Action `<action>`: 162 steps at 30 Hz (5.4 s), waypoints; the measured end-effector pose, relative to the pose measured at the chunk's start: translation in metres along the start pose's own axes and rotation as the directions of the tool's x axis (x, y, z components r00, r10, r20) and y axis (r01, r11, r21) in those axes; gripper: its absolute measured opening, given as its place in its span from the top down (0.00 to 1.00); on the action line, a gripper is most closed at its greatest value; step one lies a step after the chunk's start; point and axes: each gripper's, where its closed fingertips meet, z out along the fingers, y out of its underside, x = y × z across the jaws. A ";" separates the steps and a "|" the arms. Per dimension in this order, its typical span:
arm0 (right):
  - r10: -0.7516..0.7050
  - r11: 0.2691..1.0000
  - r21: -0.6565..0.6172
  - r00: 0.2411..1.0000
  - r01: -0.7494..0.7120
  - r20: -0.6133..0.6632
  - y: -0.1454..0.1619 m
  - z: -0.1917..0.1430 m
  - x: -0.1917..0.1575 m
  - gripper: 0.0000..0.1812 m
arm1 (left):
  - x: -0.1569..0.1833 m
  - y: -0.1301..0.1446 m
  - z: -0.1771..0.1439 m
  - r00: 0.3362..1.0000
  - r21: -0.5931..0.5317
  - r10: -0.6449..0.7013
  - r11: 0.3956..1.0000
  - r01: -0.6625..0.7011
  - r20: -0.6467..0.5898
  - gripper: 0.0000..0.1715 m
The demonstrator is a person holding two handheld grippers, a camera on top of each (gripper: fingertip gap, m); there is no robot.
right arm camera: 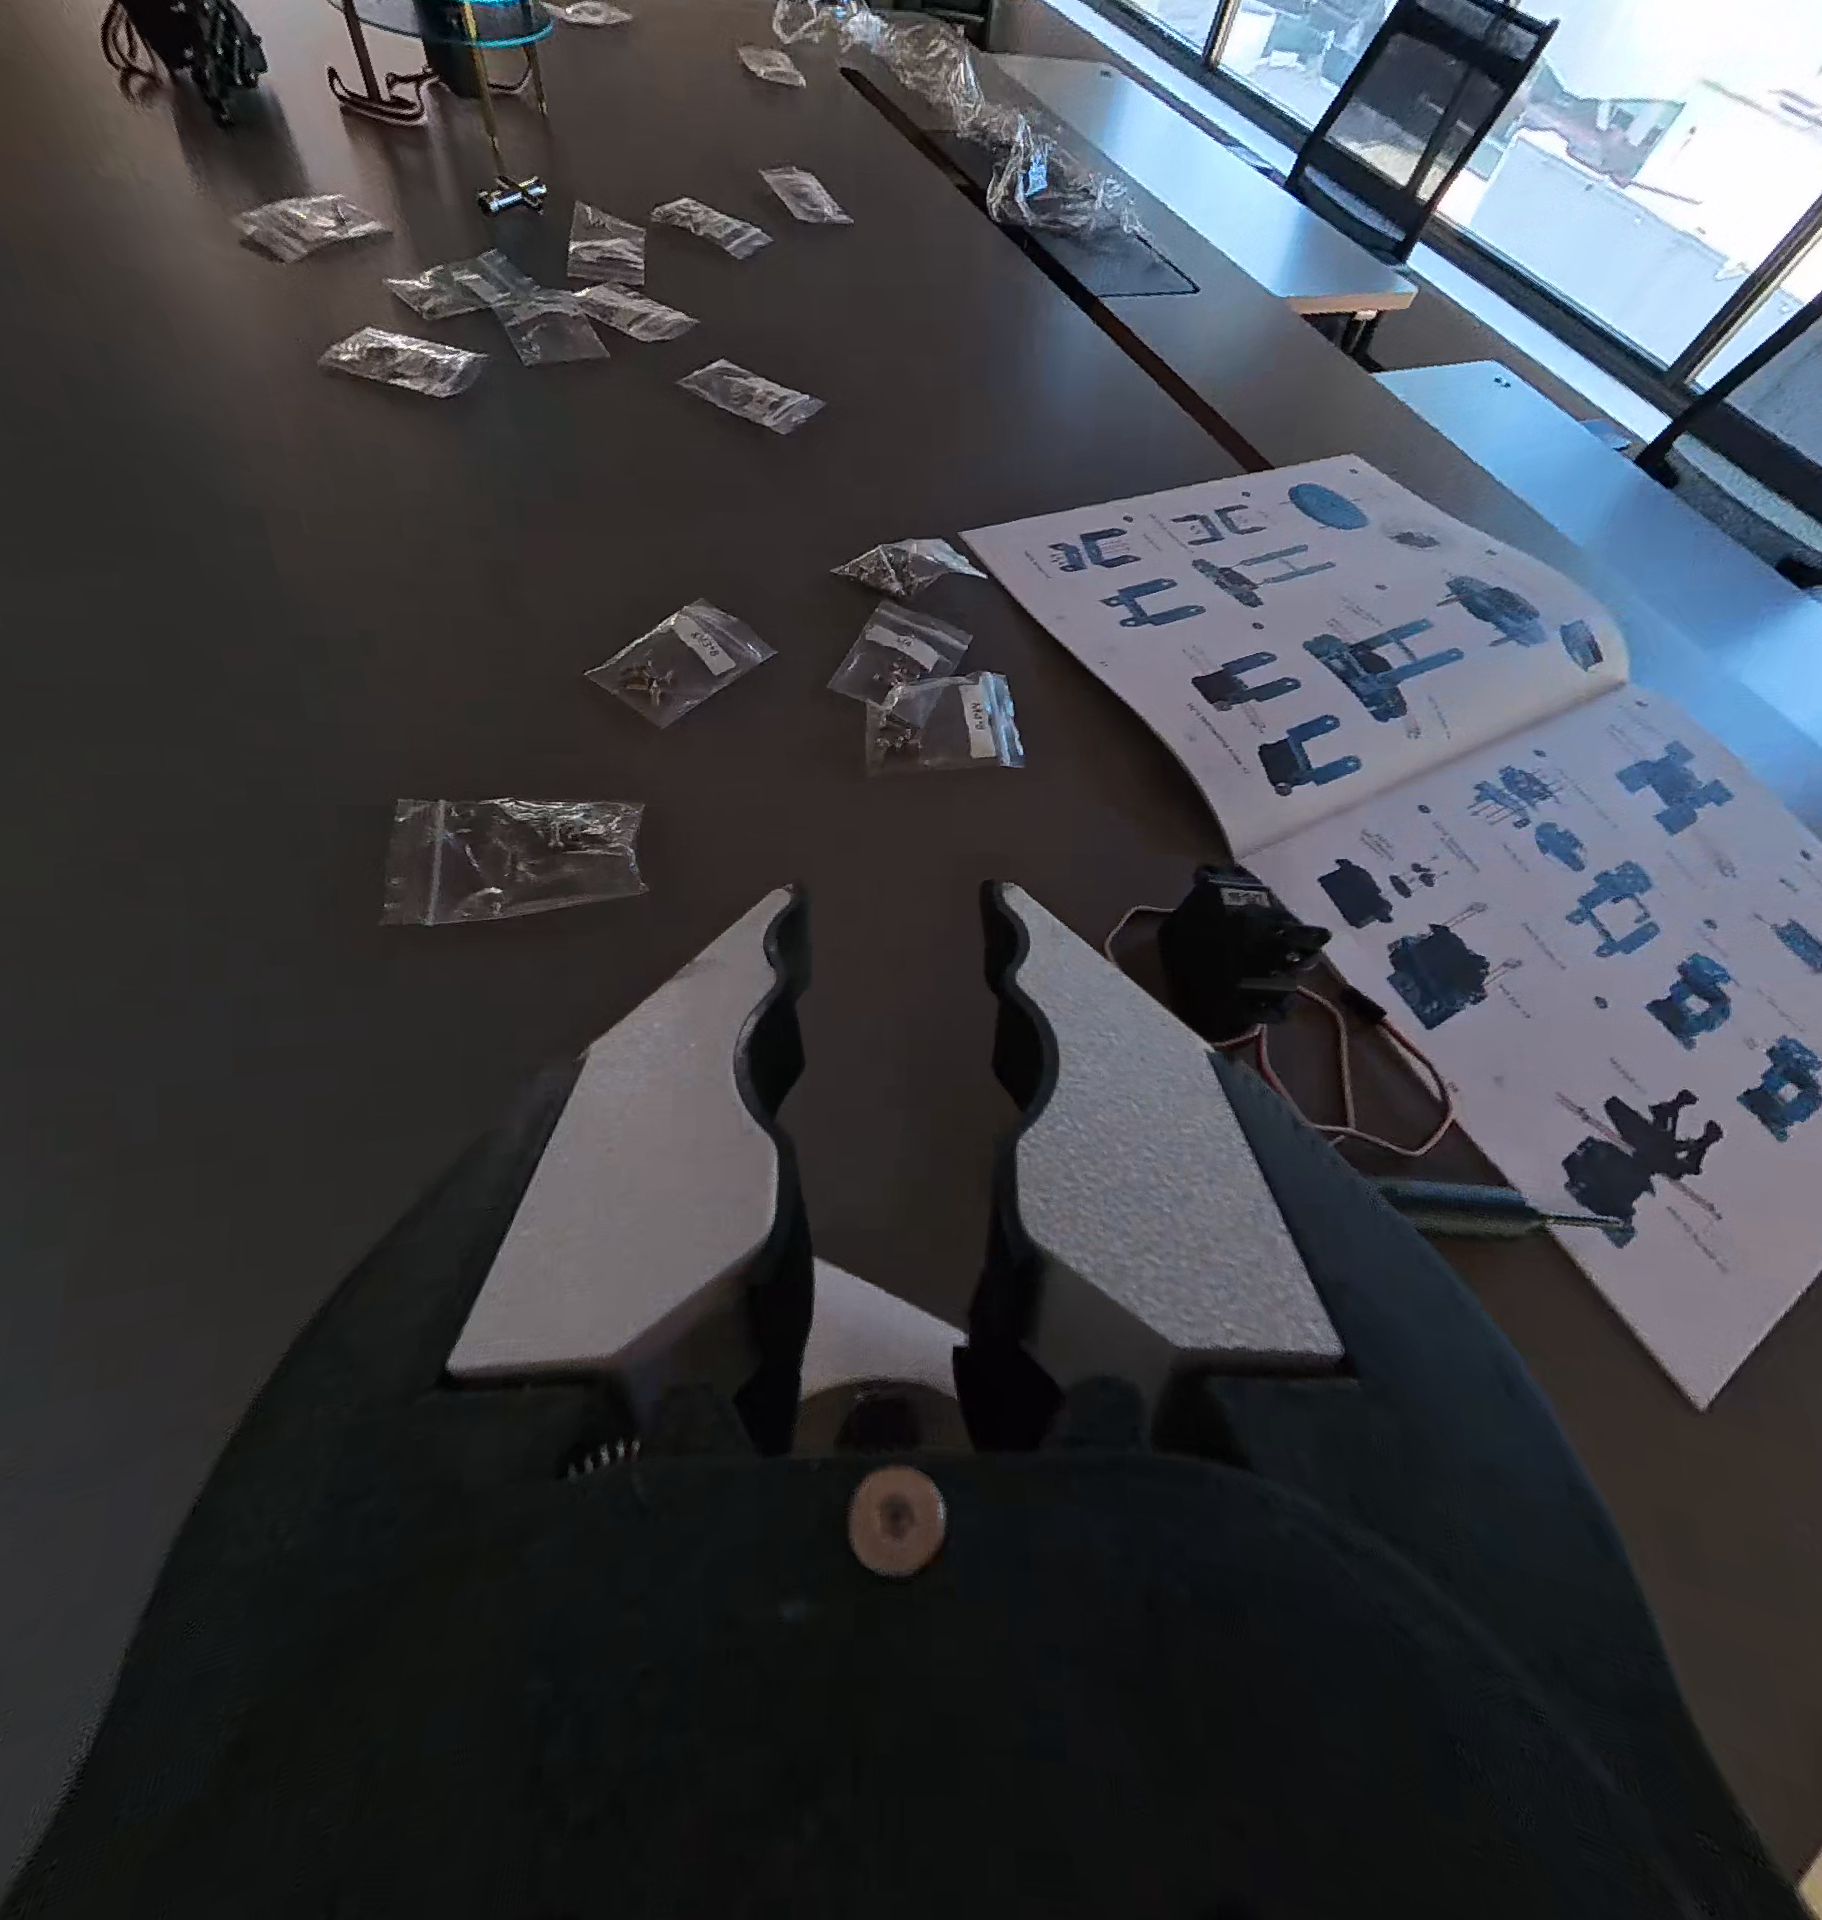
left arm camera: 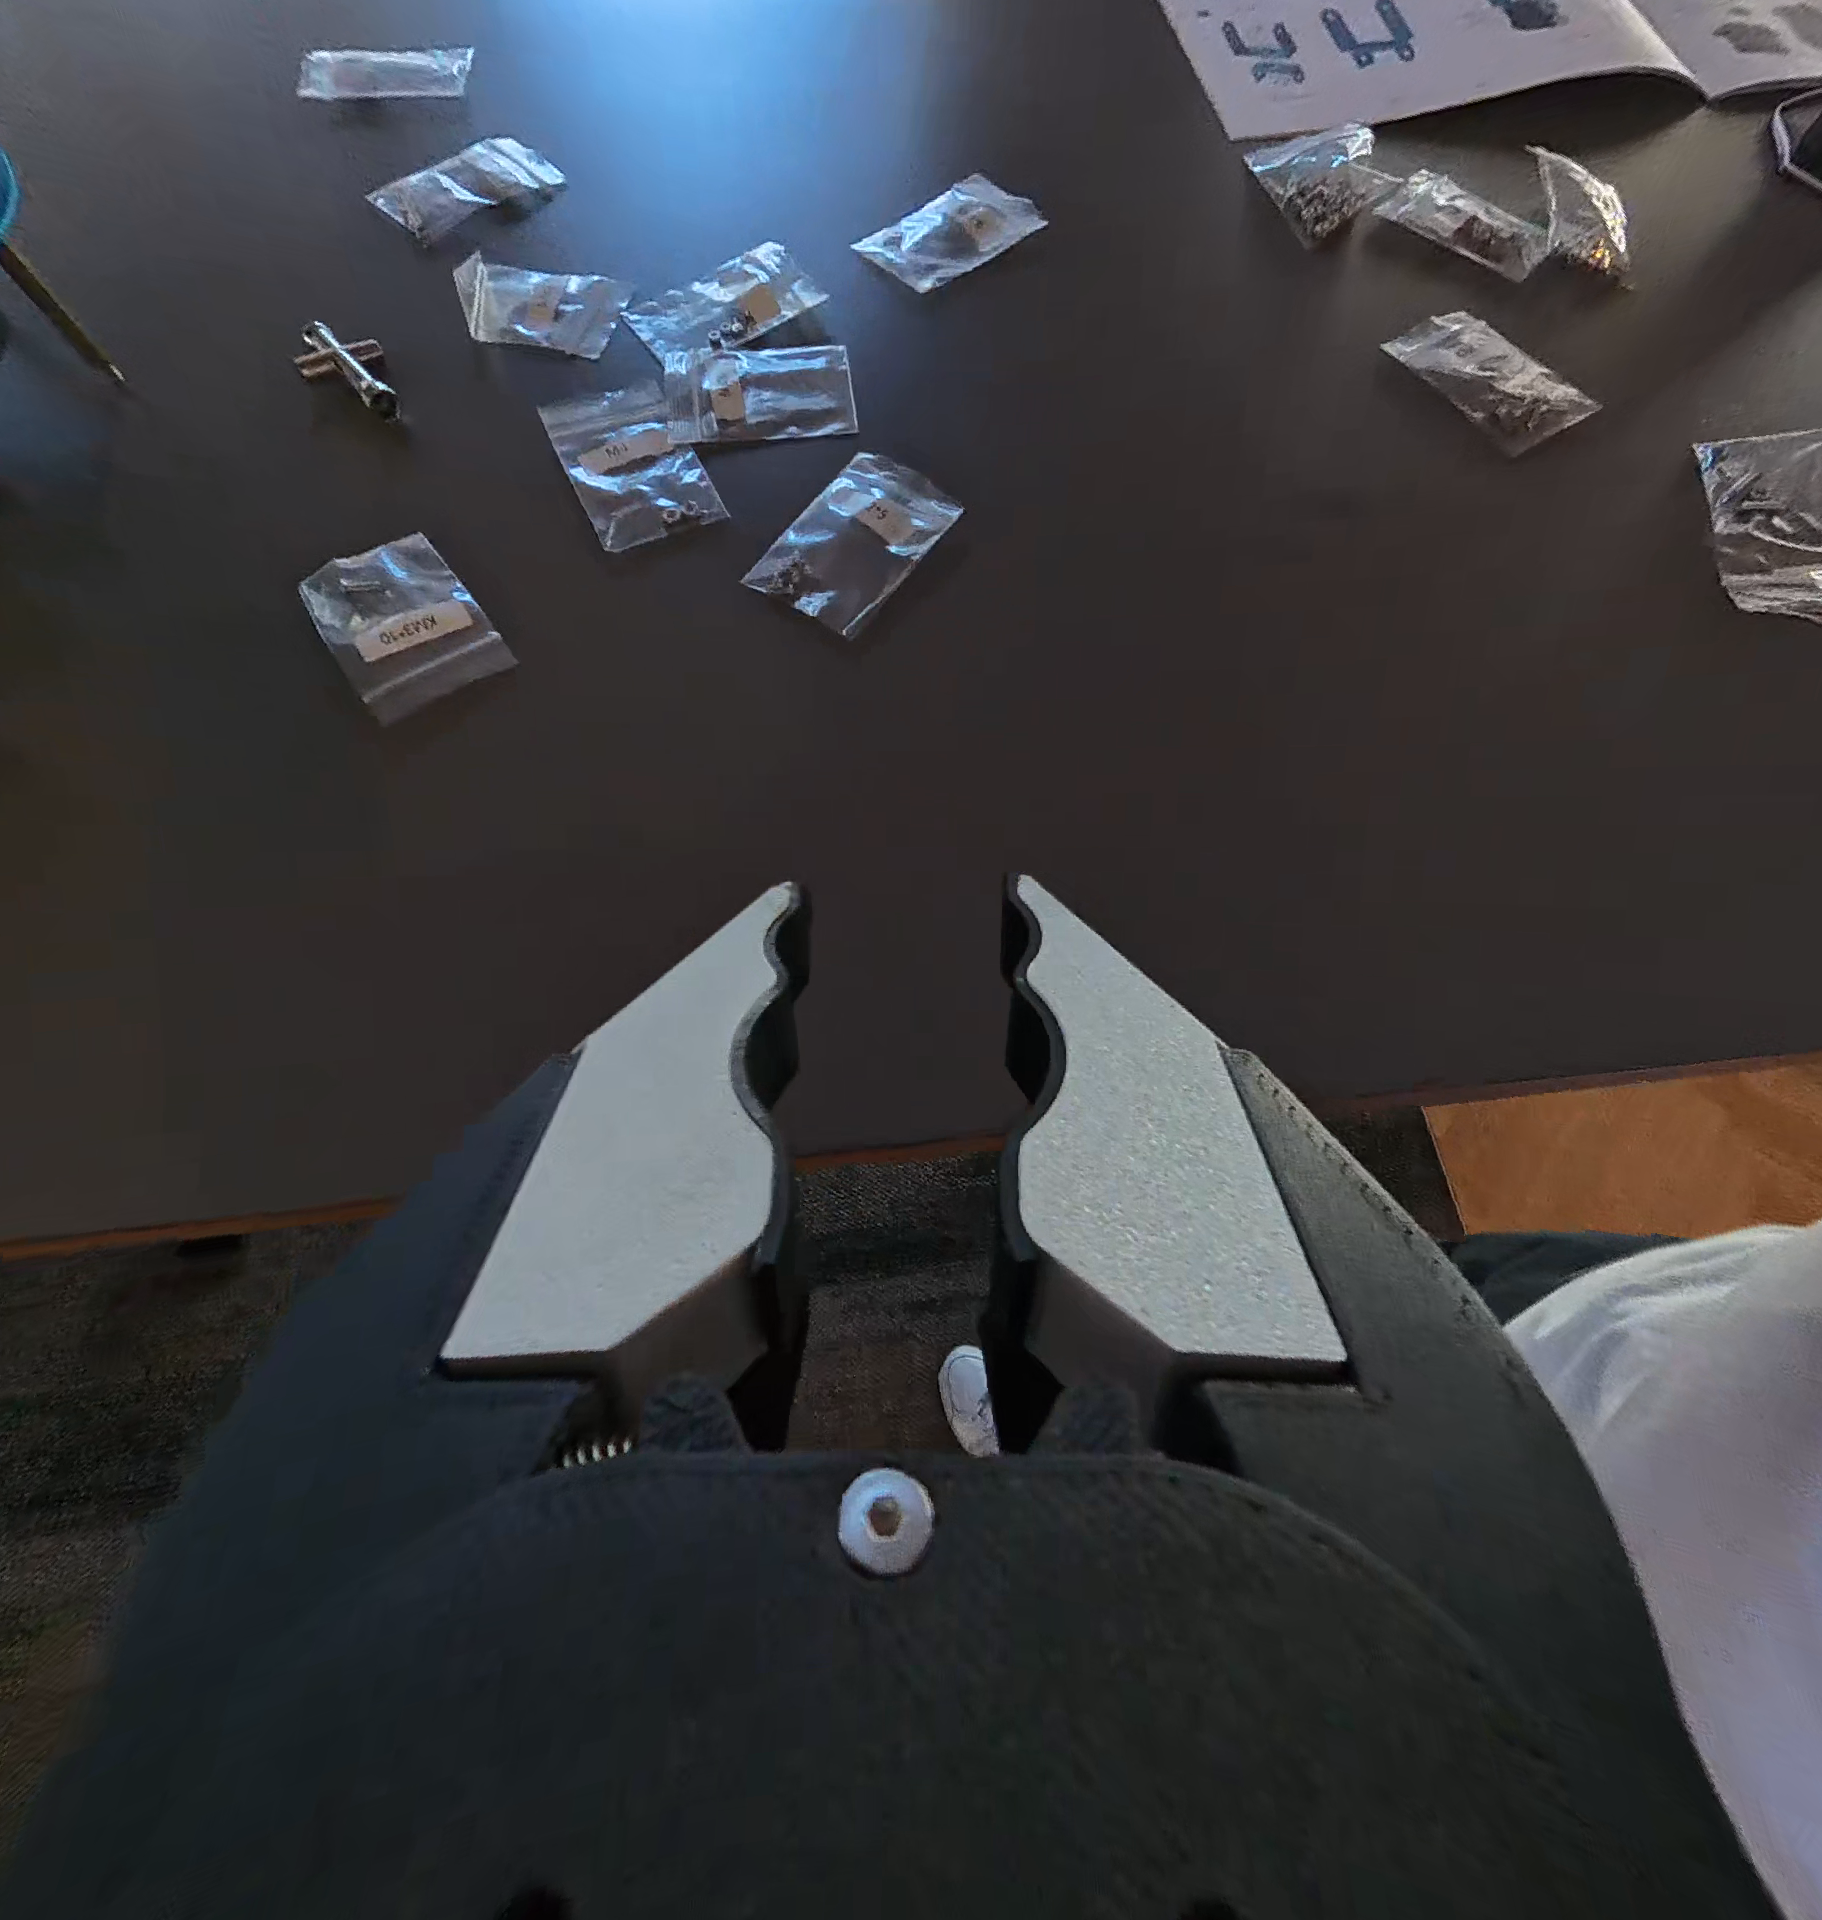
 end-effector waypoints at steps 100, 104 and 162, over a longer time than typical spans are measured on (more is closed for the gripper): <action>0.132 0.962 -0.181 0.931 -0.202 -0.341 0.081 -0.057 0.004 0.75 | 0.119 -0.035 0.145 0.911 -0.099 0.274 0.943 -0.317 -0.309 0.12; 0.239 0.929 -0.224 0.940 -0.295 -0.245 0.120 -0.089 0.000 0.75 | 0.118 -0.035 0.147 0.912 -0.111 0.263 0.944 -0.311 -0.316 0.12; 0.316 0.885 -0.258 0.907 -0.388 -0.279 0.047 0.143 -0.008 0.22 | 0.088 -0.060 0.185 0.996 -0.169 0.068 0.983 -0.076 -0.052 0.09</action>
